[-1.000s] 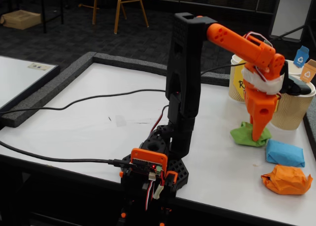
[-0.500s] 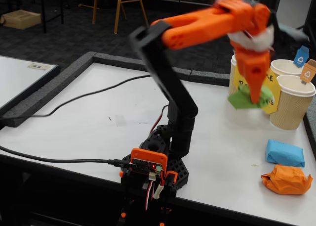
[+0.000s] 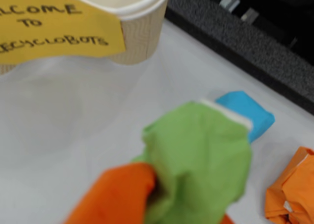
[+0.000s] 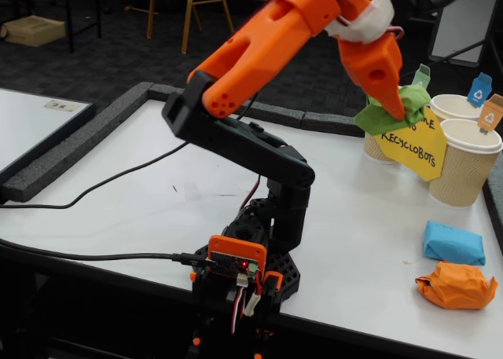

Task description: Sort rubbish by color.

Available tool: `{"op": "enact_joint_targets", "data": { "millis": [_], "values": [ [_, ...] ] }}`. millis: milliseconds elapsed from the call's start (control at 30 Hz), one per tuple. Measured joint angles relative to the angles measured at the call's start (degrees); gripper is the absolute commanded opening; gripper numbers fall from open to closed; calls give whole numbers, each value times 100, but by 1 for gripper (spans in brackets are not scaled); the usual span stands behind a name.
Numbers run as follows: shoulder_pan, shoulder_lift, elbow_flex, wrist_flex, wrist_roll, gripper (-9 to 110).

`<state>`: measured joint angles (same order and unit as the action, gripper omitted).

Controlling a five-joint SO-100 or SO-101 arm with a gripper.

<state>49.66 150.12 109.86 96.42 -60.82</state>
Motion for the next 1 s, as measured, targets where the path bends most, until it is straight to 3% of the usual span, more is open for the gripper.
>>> {"op": "enact_joint_targets", "data": {
  "millis": [500,1000],
  "values": [
    [-729,-9,0,-1723,-44,0],
    [-2074,-1986,-334,-3252,-141,0]
  ]
}}
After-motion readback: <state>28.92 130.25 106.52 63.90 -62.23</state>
